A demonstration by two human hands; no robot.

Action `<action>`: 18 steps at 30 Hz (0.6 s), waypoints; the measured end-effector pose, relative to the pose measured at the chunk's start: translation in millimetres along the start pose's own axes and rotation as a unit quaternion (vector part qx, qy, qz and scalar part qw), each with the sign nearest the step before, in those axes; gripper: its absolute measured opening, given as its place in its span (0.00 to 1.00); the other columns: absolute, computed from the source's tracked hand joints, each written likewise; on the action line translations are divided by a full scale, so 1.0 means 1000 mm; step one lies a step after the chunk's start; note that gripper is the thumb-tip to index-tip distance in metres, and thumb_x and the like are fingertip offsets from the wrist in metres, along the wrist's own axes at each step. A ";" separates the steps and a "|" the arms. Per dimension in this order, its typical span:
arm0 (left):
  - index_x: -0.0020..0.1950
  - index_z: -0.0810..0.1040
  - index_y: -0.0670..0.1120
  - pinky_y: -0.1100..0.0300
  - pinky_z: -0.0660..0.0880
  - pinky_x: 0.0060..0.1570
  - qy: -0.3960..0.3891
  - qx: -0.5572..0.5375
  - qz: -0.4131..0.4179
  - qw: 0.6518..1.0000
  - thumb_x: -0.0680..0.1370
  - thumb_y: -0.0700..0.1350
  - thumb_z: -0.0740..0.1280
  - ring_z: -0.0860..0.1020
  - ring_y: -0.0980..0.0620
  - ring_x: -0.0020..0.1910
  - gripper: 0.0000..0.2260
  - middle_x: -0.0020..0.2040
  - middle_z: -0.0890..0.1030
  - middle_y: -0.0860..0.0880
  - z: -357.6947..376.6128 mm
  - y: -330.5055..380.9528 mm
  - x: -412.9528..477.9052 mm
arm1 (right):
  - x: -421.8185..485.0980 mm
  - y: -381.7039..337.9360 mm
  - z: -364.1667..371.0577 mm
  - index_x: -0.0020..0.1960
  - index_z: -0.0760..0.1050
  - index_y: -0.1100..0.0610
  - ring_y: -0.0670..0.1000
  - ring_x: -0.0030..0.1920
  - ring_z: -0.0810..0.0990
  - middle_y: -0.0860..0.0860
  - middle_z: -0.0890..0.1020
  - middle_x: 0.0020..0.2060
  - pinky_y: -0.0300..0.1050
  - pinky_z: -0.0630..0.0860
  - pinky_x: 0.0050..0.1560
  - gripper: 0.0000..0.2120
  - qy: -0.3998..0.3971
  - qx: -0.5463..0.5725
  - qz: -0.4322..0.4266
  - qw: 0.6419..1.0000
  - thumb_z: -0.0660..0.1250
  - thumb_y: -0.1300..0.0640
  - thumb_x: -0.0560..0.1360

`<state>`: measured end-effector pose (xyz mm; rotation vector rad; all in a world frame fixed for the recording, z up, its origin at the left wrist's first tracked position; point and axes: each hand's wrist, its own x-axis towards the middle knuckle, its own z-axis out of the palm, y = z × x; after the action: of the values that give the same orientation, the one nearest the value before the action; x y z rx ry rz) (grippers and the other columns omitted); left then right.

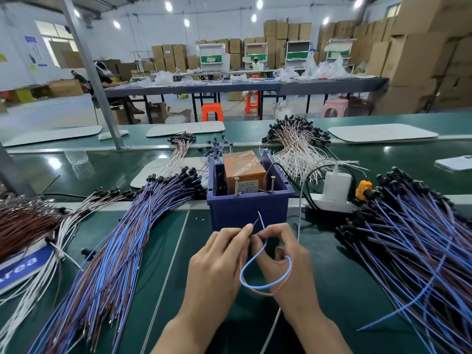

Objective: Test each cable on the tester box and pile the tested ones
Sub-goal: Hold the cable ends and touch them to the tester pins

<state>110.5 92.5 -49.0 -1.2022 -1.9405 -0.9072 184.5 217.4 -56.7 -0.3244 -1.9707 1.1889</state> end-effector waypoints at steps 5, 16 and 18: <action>0.60 0.80 0.46 0.60 0.76 0.40 0.075 -0.068 -0.112 0.989 0.81 0.40 0.62 0.79 0.56 0.46 0.10 0.51 0.78 0.56 0.002 0.003 0.002 | 0.001 -0.003 0.000 0.47 0.67 0.42 0.47 0.34 0.78 0.40 0.81 0.41 0.41 0.72 0.34 0.12 0.110 -0.001 0.006 0.994 0.53 0.37 0.82; 0.71 0.73 0.45 0.76 0.66 0.46 0.114 -0.123 -0.273 0.947 0.86 0.45 0.49 0.73 0.59 0.48 0.19 0.50 0.67 0.58 0.016 -0.010 0.012 | 0.019 0.007 0.008 0.63 0.65 0.39 0.46 0.44 0.79 0.39 0.78 0.49 0.41 0.72 0.39 0.10 0.184 0.016 0.011 0.983 0.50 0.49 0.86; 0.69 0.74 0.45 0.76 0.67 0.45 0.119 -0.122 -0.263 0.950 0.85 0.47 0.50 0.73 0.60 0.47 0.19 0.49 0.67 0.56 0.018 -0.012 0.015 | 0.024 0.009 0.011 0.64 0.66 0.42 0.44 0.47 0.80 0.38 0.79 0.50 0.40 0.73 0.41 0.10 0.184 0.018 0.010 0.983 0.51 0.48 0.85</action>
<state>90.5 110.4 -48.5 -0.6560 -2.0193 -1.5286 159.0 228.7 -54.6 -0.5079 -1.6263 1.0859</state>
